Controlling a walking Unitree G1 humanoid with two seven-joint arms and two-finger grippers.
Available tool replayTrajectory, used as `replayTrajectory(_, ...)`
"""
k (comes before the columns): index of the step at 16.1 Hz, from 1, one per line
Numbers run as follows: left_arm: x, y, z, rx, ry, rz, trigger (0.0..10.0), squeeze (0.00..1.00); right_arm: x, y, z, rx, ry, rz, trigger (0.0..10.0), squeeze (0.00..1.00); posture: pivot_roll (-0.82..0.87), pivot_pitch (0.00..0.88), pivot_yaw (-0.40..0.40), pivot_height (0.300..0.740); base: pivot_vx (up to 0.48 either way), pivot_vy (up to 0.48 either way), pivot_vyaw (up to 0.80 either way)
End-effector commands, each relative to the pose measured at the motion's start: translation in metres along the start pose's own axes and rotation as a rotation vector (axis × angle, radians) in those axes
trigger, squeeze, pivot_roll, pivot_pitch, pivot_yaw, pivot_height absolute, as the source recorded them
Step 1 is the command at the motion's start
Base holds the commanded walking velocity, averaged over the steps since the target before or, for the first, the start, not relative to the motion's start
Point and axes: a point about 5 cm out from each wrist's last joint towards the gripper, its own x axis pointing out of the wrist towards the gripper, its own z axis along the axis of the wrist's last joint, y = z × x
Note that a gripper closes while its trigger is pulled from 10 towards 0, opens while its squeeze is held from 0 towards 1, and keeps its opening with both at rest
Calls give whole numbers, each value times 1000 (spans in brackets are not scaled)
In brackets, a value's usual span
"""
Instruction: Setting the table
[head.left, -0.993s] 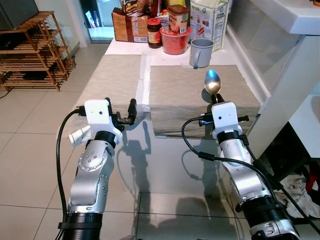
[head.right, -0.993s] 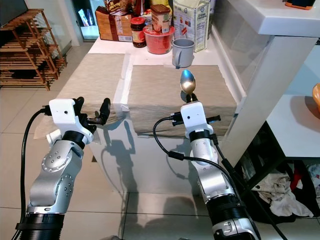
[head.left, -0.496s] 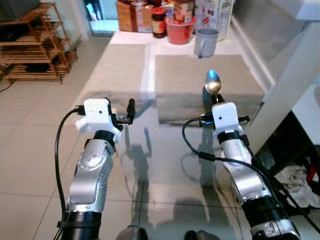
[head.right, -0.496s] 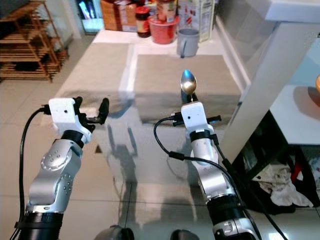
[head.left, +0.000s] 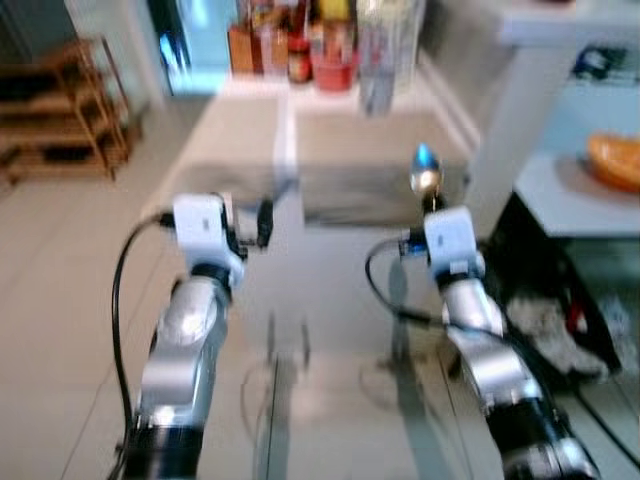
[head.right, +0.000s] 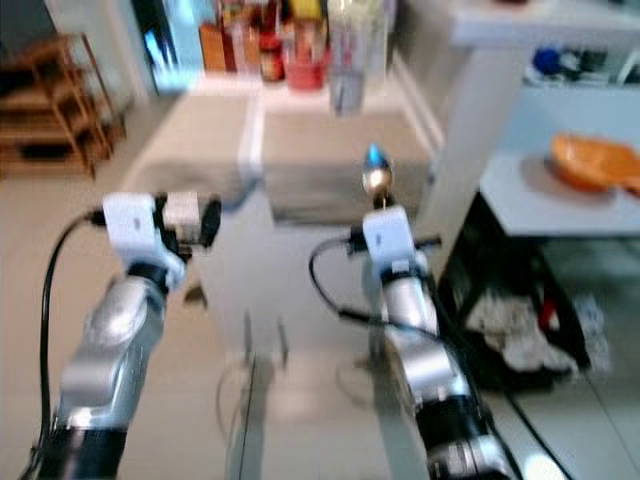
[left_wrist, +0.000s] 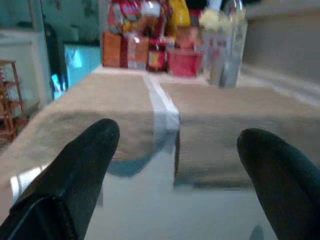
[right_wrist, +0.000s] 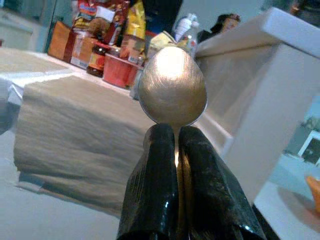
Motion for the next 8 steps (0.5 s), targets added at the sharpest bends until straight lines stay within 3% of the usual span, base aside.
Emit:
replayTrajectory(1, 2, -5, 2, 9, -2, -26, 10000, 0, 1, -4, 1, -3, -1, -3, 0, 0, -59, 0, 50, 740, 0, 0, 0)
replayTrajectory(2, 3, -6, 1, 25, 2, -32, 10000, 0, 1, -3, 0, -5, 0, -2, 0, 4, -59, 0, 50, 740, 0, 0, 0)
replayTrajectory(8, 4, -6, -2, 52, 29, -33, 10000, 0, 1, -1, 0, -7, 0, 4, 0, 0, -56, 0, 53, 740, 0, -457, 0)
